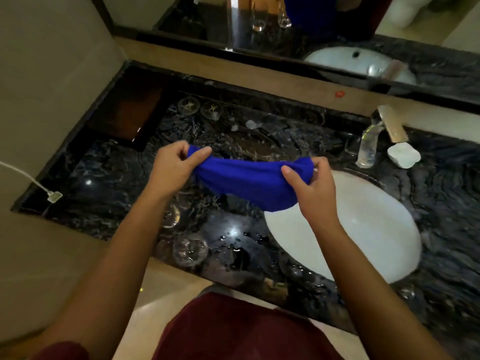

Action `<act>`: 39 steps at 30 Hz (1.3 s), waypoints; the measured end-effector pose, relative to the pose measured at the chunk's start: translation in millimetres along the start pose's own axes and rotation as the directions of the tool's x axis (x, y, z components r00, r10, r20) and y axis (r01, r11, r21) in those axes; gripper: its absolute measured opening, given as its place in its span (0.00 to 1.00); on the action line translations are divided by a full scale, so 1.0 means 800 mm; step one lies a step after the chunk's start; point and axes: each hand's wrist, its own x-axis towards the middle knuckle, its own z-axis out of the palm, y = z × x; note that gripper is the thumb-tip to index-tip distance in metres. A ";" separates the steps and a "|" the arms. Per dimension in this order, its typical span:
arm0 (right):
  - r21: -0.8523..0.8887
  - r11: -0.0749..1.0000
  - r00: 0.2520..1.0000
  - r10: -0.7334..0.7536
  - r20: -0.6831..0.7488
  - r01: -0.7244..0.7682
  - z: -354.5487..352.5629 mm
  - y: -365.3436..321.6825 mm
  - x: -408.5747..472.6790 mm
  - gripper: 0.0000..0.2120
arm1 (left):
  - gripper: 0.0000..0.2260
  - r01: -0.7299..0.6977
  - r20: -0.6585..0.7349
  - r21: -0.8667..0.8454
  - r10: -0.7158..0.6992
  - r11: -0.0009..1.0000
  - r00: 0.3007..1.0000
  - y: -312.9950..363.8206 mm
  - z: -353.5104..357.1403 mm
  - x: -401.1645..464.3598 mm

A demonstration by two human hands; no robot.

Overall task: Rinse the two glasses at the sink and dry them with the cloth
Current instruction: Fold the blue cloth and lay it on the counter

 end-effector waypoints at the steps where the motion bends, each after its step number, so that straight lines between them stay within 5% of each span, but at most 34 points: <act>1: 0.033 0.999 0.999 0.032 0.003 -0.033 0.014 -0.001 0.003 0.17 | 0.21 0.013 0.059 0.004 -0.013 1.000 0.998 -0.006 -0.011 0.017; 7: -0.014 0.991 0.982 0.136 0.131 -0.136 0.065 0.014 0.018 0.23 | 0.28 0.121 0.436 0.049 -0.130 0.992 0.891 -0.064 -0.052 0.090; 10: -0.049 0.979 0.936 0.201 0.288 -0.196 0.080 0.014 0.015 0.27 | 0.32 0.016 0.576 0.208 -0.136 0.978 0.806 -0.083 -0.064 0.104; 16: -0.419 0.908 0.995 0.061 0.081 -0.022 0.098 0.005 0.021 0.11 | 0.07 -0.240 0.584 0.299 0.022 0.924 0.811 -0.089 -0.070 0.134; 19: -0.585 0.808 0.992 0.007 0.124 0.067 0.089 0.003 0.010 0.14 | 0.04 -0.345 0.618 0.359 0.056 0.867 0.784 -0.090 -0.084 0.141; 27: -0.233 0.947 0.923 0.280 0.265 -0.221 0.075 0.038 -0.038 0.16 | 0.07 -0.322 0.821 0.350 -0.123 0.880 0.557 -0.121 -0.093 0.142; 31: -0.304 0.886 0.882 0.421 0.210 -0.350 0.098 0.089 -0.022 0.17 | 0.17 -0.283 0.760 0.526 -0.294 0.802 0.580 -0.159 -0.048 0.161; 34: -0.476 0.821 0.897 0.422 0.131 -0.316 0.115 0.117 0.000 0.19 | 0.18 -0.246 0.710 0.589 -0.347 0.769 0.613 -0.176 -0.016 0.174; 36: -0.608 0.749 0.920 0.385 0.077 -0.263 0.124 0.125 0.012 0.16 | 0.11 -0.318 0.671 0.641 -0.310 0.698 0.674 -0.176 -0.003 0.180; 39: -0.778 0.609 0.956 0.290 0.039 -0.153 0.130 0.127 0.015 0.24 | 0.15 -0.424 0.628 0.667 -0.155 0.612 0.763 -0.170 0.001 0.171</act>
